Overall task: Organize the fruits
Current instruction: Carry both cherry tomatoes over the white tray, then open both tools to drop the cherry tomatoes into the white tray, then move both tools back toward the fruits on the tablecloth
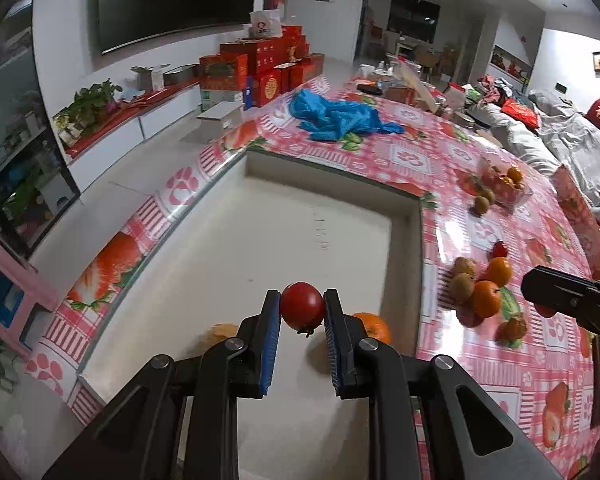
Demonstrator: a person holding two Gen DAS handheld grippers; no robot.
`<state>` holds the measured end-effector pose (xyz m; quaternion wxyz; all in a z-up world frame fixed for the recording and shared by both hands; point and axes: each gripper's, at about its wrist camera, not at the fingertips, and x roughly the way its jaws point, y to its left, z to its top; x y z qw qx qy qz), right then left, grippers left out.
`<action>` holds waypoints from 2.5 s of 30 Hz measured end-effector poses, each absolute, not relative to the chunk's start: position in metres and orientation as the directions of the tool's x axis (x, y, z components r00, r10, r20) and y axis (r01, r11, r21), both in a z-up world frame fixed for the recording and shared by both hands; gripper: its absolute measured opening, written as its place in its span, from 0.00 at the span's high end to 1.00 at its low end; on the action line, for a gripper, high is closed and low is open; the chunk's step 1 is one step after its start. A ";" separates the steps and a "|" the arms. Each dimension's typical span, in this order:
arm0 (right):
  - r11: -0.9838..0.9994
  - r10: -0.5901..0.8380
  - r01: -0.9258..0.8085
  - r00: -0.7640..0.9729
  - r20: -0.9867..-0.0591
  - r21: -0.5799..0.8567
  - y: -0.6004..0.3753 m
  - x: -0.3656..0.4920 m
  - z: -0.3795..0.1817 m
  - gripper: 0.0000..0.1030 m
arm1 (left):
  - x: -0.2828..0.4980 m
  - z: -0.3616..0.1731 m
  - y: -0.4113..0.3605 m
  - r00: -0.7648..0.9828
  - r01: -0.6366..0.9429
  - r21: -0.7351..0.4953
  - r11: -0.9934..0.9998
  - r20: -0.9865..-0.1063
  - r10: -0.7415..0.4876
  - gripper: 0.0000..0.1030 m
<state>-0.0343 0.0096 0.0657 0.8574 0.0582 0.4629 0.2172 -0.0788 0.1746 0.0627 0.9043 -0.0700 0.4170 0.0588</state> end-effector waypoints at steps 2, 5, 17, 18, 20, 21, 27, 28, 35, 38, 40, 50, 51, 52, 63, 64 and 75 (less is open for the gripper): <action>0.894 0.435 -0.323 0.457 -0.775 0.311 0.019 -0.029 0.061 0.79 | -0.078 0.060 0.179 0.637 -0.177 -0.072 0.981 -0.769 0.058 0.78; 0.886 0.450 -0.321 0.427 -0.785 0.334 0.034 -0.018 0.053 0.79 | -0.077 0.054 0.184 0.625 -0.197 -0.050 0.979 -0.776 0.086 0.78; 0.888 0.433 -0.330 0.367 -0.823 0.320 0.077 0.009 0.028 0.79 | -0.072 0.035 0.189 0.594 -0.205 -0.012 0.979 -0.796 0.115 0.78; 0.888 0.432 -0.327 0.356 -0.829 0.322 0.080 0.010 0.024 0.79 | -0.072 0.033 0.188 0.589 -0.203 -0.009 0.979 -0.800 0.115 0.78; 0.890 0.425 -0.326 0.342 -0.838 0.318 0.084 0.013 0.018 0.78 | -0.072 0.031 0.187 0.587 -0.200 -0.007 0.980 -0.801 0.114 0.78; 0.892 0.420 -0.326 0.339 -0.842 0.314 0.086 0.014 0.016 0.78 | -0.072 0.031 0.186 0.589 -0.199 -0.003 0.980 -0.799 0.117 0.78; 0.896 0.411 -0.317 0.317 -0.855 0.313 0.088 0.017 0.008 0.78 | -0.073 0.031 0.185 0.587 -0.194 0.002 0.981 -0.801 0.118 0.78; 0.896 0.410 -0.315 0.316 -0.856 0.313 0.087 0.017 0.007 0.75 | -0.072 0.031 0.184 0.584 -0.196 0.008 0.981 -0.803 0.123 0.78; 0.887 0.427 -0.328 0.315 -0.848 0.324 0.087 0.016 0.011 0.39 | -0.071 0.027 0.183 0.561 -0.193 0.010 0.981 -0.820 0.118 0.72; 0.882 0.434 -0.344 0.321 -0.842 0.323 0.091 0.013 0.015 0.28 | -0.076 0.032 0.182 0.582 -0.214 0.021 0.977 -0.800 0.145 0.08; 0.880 0.435 -0.351 0.332 -0.837 0.319 0.090 0.011 0.019 0.22 | -0.083 0.040 0.181 0.628 -0.231 0.021 0.973 -0.760 0.165 0.08; 0.896 0.415 -0.325 0.369 -0.832 0.303 0.072 0.006 0.033 0.13 | -0.082 0.046 0.175 0.608 -0.223 0.045 0.974 -0.774 0.175 0.08; 0.898 0.413 -0.320 0.375 -0.830 0.302 0.069 0.006 0.033 0.10 | -0.083 0.047 0.172 0.609 -0.220 0.049 0.974 -0.773 0.176 0.07; 0.900 0.409 -0.316 0.381 -0.829 0.300 0.066 0.005 0.034 0.05 | -0.083 0.048 0.170 0.610 -0.216 0.048 0.975 -0.773 0.173 0.07; 0.928 0.331 -0.318 0.471 -0.818 0.193 0.035 -0.011 0.047 0.00 | -0.084 0.058 0.144 0.617 -0.169 0.072 0.983 -0.770 0.163 0.07; 0.930 0.324 -0.318 0.478 -0.817 0.183 0.033 -0.012 0.048 0.00 | -0.084 0.059 0.141 0.618 -0.166 0.075 0.983 -0.769 0.163 0.07; 0.942 0.285 -0.311 0.533 -0.796 0.128 0.000 -0.021 0.059 0.00 | -0.080 0.070 0.110 0.615 -0.117 0.097 0.988 -0.774 0.149 0.08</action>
